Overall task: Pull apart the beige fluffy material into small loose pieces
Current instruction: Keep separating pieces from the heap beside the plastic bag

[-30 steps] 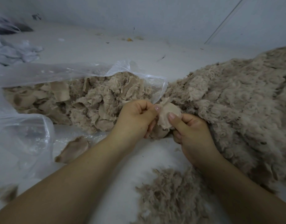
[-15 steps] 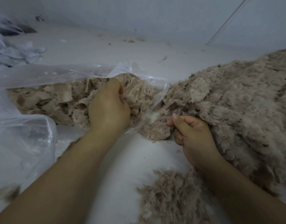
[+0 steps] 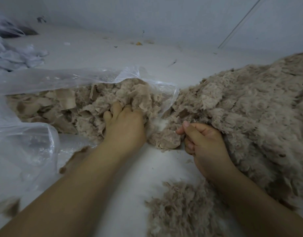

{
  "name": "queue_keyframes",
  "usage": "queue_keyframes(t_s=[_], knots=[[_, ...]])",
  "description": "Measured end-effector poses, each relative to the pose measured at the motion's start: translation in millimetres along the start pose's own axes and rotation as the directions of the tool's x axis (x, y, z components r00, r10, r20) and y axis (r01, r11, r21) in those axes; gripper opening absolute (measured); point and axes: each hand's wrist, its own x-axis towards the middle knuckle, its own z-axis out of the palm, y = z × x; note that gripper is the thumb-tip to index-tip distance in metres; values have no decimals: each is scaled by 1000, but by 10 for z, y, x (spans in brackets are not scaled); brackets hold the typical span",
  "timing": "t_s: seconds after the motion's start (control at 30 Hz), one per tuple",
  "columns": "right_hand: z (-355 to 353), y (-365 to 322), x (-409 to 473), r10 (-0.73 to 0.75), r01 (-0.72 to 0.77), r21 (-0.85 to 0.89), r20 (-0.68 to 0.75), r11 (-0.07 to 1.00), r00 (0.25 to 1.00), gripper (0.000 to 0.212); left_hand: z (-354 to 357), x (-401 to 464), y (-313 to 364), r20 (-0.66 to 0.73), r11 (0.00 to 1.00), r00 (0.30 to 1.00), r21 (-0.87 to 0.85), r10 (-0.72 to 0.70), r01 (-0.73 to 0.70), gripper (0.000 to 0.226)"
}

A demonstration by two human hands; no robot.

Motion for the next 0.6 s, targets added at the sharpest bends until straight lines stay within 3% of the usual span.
queue_keyframes(t_s=[0.07, 0.17, 0.3, 0.37, 0.43, 0.5, 0.6], knots=[[1, 1, 1, 0, 0, -3, -2, 1000, 1000, 32, 27, 18, -6, 6, 999, 1000, -30, -19, 20, 22], [5, 0, 1, 3, -3, -20, -9, 1000, 1000, 33, 30, -8, 37, -131, 998, 991, -63, 3, -11, 21], [4, -8, 4, 7, -7, -21, -8, 1000, 1000, 31, -62, -52, 85, -326, 972, 941, -180, 88, -153, 24], [12, -16, -3, 10, -10, -19, -8, 1000, 1000, 30, -112, -55, 113, -379, 892, 909, -331, 172, -306, 23], [23, -27, -6, 16, -16, -12, -8, 1000, 1000, 30, -123, -60, 136, -336, 758, 897, -492, 288, -428, 24], [30, -34, -5, 24, -24, -8, -11, 1000, 1000, 30, -136, -86, 167, -181, 667, 916, -636, 359, -387, 29], [38, -41, -6, 35, -35, -12, -39, 999, 999, 29, -89, -121, 188, 33, 720, 908, -622, 418, -309, 53]])
